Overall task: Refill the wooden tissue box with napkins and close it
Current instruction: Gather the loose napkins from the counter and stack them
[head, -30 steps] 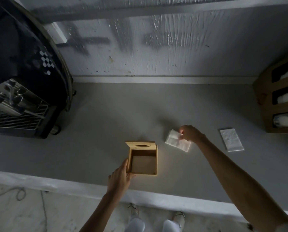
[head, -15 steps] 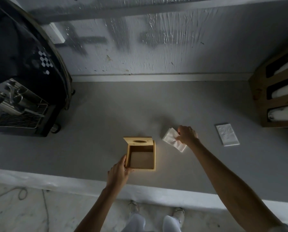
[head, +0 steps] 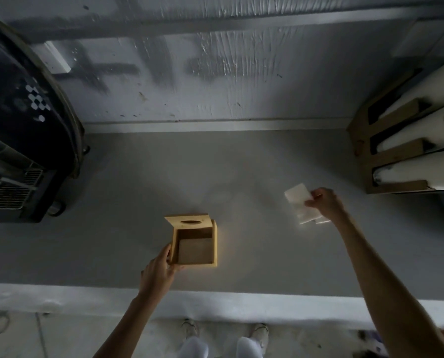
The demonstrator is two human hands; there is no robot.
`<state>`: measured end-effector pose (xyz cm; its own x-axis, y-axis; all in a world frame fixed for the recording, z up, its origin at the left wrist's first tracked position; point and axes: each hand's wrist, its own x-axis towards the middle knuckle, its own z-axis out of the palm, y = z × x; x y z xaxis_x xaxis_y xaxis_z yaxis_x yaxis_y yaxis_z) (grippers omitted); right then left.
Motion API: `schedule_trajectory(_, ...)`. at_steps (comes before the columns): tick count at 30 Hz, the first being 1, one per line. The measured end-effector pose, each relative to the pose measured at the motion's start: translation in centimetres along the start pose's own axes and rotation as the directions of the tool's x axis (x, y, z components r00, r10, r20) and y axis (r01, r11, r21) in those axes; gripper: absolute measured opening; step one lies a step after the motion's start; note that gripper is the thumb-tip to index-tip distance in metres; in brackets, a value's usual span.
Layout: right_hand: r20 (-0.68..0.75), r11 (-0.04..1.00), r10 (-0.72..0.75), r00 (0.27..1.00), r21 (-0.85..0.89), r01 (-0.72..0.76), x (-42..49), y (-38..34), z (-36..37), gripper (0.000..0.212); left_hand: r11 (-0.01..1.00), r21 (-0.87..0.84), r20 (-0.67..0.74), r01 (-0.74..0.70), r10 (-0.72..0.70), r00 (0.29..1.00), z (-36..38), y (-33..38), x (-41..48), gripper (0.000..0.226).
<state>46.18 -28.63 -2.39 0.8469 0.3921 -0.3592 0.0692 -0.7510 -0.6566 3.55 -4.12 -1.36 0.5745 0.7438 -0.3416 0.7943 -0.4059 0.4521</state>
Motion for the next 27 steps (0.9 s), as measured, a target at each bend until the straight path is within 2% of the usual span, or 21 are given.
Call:
schedule_trajectory(6, 0.039, 0.981, 0.125, 0.991, -0.157, -0.117, 3.6, 3.7, -2.9, 0.031, 0.999, -0.022, 0.034, 0.032, -0.031, 0.999, 0.0, -0.3, 0.3, 0.073)
schedule_trajectory(10, -0.045, 0.935, 0.141, 0.989, -0.323, -0.148, 4.1, 4.8, -1.6, 0.042, 0.998, -0.006, 0.043, 0.056, -0.055, 0.998, 0.2, -0.3, 0.4, 0.074)
schedule_trajectory(18, -0.231, 0.911, 0.226, 0.946, -0.293, -0.289, 1.5, 3.4, 1.8, 0.069, 0.999, 0.010, 0.039, 0.053, -0.053, 0.998, 0.3, -0.3, 0.3, 0.072)
schedule_trajectory(24, -0.160, 0.939, 0.244, 0.957, -0.206, -0.274, -3.1, 1.1, 5.9, 0.049, 0.998, -0.057, 0.020, 0.018, -0.017, 1.000, 0.0, 0.5, -0.3, 0.066)
schedule_trajectory(27, -0.132, 0.951, 0.209, 0.969, -0.204, -0.233, -6.4, 0.1, 9.1, 0.039, 0.952, -0.287, 0.102, 0.106, -0.080, 0.992, 0.3, 0.9, -0.6, 0.072)
